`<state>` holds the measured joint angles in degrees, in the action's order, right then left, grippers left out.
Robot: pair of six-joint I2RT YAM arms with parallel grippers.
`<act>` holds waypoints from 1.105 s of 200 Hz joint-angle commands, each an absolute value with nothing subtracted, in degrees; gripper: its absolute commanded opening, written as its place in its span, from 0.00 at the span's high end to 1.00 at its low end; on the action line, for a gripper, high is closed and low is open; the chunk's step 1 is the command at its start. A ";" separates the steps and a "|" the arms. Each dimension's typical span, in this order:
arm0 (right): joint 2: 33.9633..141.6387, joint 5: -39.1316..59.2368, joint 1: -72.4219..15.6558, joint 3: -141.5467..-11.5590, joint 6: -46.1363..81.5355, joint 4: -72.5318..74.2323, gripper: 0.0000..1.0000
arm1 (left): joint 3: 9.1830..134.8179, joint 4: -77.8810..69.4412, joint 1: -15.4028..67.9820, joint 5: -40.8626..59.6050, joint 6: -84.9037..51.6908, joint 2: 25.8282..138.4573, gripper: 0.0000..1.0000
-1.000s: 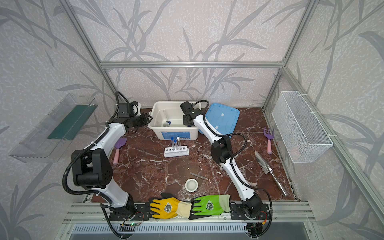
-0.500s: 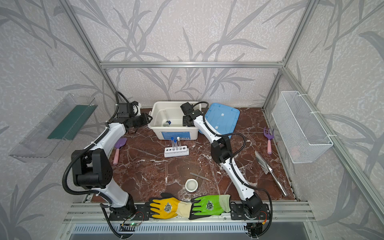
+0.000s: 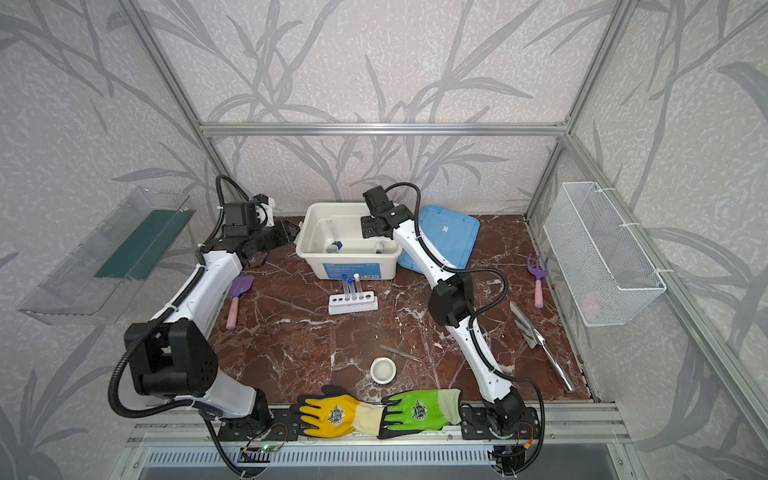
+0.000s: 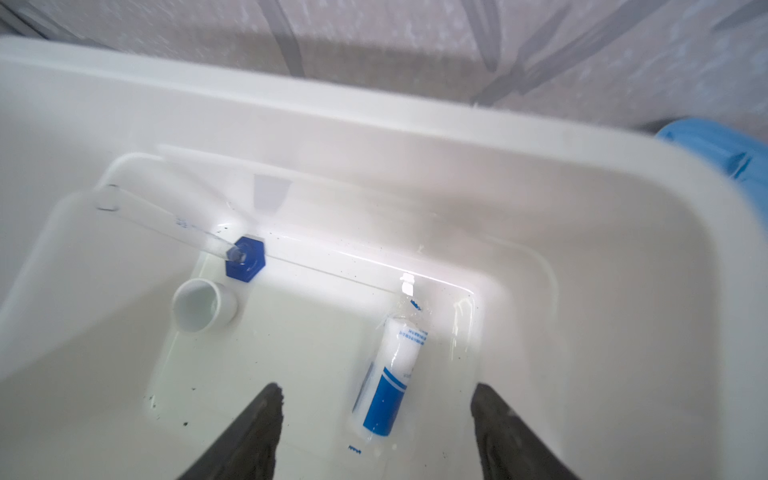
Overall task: Organize the chemistry lab equipment
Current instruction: 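Withdraw the right gripper from the tub toward the white crucible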
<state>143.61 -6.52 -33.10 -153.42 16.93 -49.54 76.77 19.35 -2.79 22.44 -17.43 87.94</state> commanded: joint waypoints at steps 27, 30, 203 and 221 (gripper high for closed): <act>125.13 -4.36 -34.04 -139.35 6.54 -53.09 0.29 | 77.13 23.82 -2.81 22.47 -13.37 81.22 0.57; 123.39 -4.58 -34.20 -137.16 6.18 -52.56 0.28 | 76.94 24.05 -2.81 22.50 -13.09 80.83 0.57; 80.75 -1.04 -54.81 -68.85 18.57 -53.35 0.16 | 62.56 21.52 -1.93 25.21 -11.84 68.66 0.57; 81.92 0.96 -55.74 -65.61 22.31 -50.91 0.17 | 62.00 20.78 -2.02 25.14 -12.79 69.03 0.57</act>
